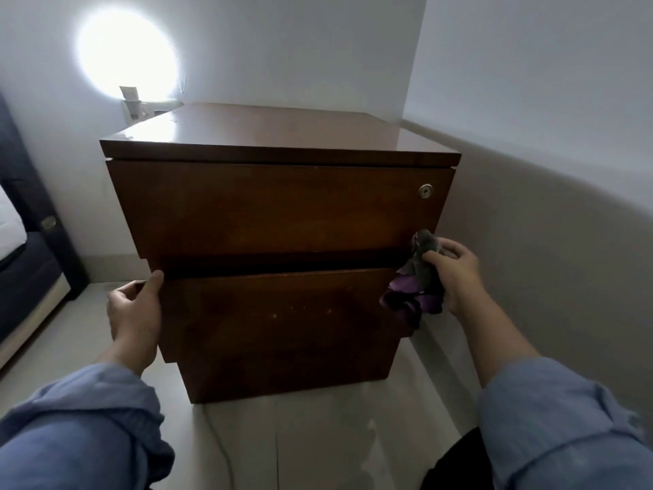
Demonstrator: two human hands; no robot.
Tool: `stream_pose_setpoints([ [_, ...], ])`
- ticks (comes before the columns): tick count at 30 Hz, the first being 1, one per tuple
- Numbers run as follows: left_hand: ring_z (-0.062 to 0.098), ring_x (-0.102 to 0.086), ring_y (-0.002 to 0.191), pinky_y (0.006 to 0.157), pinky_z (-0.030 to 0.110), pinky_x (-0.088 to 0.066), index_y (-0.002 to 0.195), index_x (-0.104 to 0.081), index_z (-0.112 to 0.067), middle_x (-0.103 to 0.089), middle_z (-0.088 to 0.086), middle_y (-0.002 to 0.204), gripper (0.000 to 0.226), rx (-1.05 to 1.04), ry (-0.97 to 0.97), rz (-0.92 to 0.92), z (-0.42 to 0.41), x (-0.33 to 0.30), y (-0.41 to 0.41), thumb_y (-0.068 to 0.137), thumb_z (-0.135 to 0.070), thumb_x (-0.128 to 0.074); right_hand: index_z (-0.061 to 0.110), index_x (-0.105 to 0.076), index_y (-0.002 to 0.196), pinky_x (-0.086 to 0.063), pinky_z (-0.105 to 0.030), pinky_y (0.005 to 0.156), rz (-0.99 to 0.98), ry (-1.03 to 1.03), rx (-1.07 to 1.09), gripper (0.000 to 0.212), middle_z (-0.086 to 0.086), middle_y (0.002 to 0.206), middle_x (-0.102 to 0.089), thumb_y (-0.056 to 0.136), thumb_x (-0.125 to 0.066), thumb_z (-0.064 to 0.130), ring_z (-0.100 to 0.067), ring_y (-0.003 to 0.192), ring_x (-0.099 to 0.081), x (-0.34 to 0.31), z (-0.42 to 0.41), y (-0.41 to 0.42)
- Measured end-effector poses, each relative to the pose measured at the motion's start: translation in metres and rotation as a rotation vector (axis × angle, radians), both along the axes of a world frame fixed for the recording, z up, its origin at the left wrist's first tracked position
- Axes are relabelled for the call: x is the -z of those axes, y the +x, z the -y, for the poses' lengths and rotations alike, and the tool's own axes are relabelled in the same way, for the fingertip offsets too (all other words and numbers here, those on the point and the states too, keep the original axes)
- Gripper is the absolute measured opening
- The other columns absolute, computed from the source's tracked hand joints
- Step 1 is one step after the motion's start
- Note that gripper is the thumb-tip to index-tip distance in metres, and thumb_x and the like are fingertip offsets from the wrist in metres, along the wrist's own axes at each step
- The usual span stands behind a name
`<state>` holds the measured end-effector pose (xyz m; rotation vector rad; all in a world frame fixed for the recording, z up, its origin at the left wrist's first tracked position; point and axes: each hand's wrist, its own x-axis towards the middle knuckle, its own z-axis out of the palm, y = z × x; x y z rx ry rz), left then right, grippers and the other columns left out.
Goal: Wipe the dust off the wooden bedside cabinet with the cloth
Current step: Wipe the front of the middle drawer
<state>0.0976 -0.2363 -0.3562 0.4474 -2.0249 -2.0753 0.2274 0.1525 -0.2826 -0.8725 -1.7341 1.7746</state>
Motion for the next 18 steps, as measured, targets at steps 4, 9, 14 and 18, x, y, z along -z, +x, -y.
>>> stream_pose_setpoints([
  [4,0.027,-0.054,0.108,0.093,0.045,-0.046,0.124,-0.047,-0.015,-0.055,0.008,0.121,0.063,-0.062,0.000,-0.007,-0.006,0.001,-0.002,0.078,-0.057,-0.057,0.020,-0.062,0.120,-0.051,-0.038,0.096,0.003,0.222,0.127,0.031,-0.004,0.117,-0.063,0.092,-0.053,0.009,-0.022,0.109,-0.060,0.023,0.004,-0.014],
  [9,0.029,-0.051,0.112,0.092,0.043,-0.041,0.126,-0.043,-0.016,-0.051,0.012,0.127,0.058,-0.136,-0.045,-0.016,-0.011,0.006,-0.005,0.085,-0.057,-0.048,0.026,-0.053,0.132,-0.048,-0.040,0.098,0.214,0.515,0.129,0.041,-0.007,0.127,-0.062,0.092,-0.046,0.019,-0.028,0.114,-0.058,0.041,0.016,-0.027],
  [14,0.030,-0.050,0.115,0.097,0.046,-0.039,0.128,-0.044,-0.016,-0.052,0.012,0.128,0.066,-0.129,-0.068,-0.007,-0.013,0.005,-0.004,0.085,-0.067,-0.038,0.031,-0.043,0.139,-0.050,-0.039,0.096,0.323,0.567,-0.016,0.058,-0.005,0.128,-0.060,0.083,-0.055,0.026,-0.026,0.112,-0.059,0.037,0.042,-0.023],
  [18,0.033,-0.049,0.116,0.101,0.049,-0.037,0.126,-0.046,-0.014,-0.053,0.014,0.127,0.073,-0.091,-0.102,-0.009,-0.007,0.004,-0.003,0.085,-0.071,-0.025,0.034,-0.039,0.140,-0.049,-0.038,0.098,0.278,0.579,-0.174,0.062,0.000,0.135,-0.054,0.082,-0.060,0.023,-0.024,0.118,-0.056,0.038,0.088,-0.024],
])
